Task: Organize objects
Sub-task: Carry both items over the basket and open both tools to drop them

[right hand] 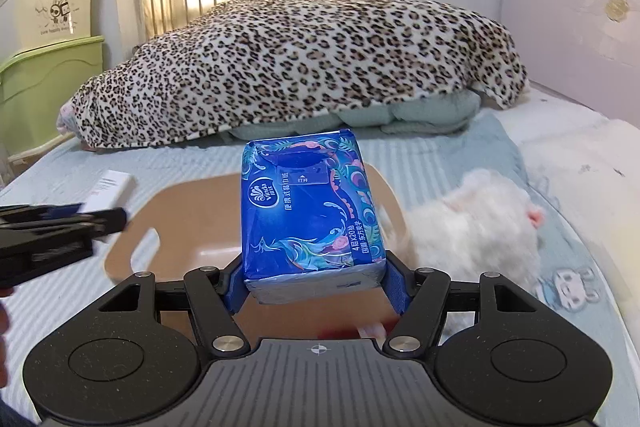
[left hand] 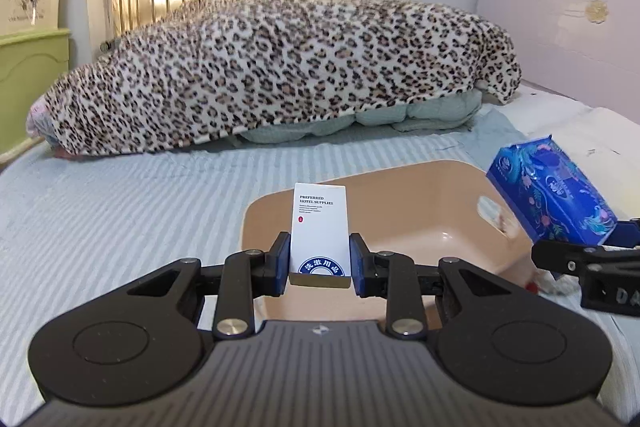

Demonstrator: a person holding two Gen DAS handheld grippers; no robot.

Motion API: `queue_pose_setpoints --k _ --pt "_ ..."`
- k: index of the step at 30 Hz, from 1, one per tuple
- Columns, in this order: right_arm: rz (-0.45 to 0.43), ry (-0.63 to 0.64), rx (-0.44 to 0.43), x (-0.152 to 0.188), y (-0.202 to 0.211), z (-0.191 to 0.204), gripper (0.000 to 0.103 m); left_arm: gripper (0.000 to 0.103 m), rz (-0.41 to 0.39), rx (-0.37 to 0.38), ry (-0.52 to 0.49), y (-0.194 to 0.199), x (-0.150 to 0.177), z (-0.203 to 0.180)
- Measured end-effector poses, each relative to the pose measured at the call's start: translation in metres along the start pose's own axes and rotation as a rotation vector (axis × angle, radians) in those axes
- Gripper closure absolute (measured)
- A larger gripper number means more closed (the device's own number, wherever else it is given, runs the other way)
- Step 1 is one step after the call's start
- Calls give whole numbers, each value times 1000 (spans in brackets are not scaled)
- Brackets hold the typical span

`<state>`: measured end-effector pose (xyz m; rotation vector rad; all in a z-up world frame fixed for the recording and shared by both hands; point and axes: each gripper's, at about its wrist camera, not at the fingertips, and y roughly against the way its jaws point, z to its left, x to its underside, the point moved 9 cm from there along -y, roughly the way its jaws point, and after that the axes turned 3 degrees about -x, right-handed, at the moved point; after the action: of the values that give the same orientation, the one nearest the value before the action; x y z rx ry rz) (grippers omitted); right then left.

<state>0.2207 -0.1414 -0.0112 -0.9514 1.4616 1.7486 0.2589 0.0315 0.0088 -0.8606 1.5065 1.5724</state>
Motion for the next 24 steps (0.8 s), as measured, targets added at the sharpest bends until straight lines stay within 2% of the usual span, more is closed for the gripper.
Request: queue_pose_setpoints --k 4,7,10,15,19,21,22,24 --pt "15 -11 -21 -9 -24 6 40 71 34 -35 -15 -32 2 1" --pt "34 -19 -26 -15 -43 9 40 71 91 -46 4 -53 6 2" --pt "79 -7 -23 -15 -66 13 40 71 123 -77 -51 -70 7 0" --pt "153 46 9 -3 -95 20 40 71 208 -85 -106 -88 23 -4" --pt "179 30 10 7 -102 21 39 70 267 -54 -56 -94 35 -2" --pt "180 23 7 8 -99 22 32 68 278 -55 -48 -91 35 -1" --pt "172 30 12 8 -95 23 32 65 274 -64 -57 -87 33 0" --pt "153 62 23 6 -85 25 24 28 256 -95 -64 -78 28 4"
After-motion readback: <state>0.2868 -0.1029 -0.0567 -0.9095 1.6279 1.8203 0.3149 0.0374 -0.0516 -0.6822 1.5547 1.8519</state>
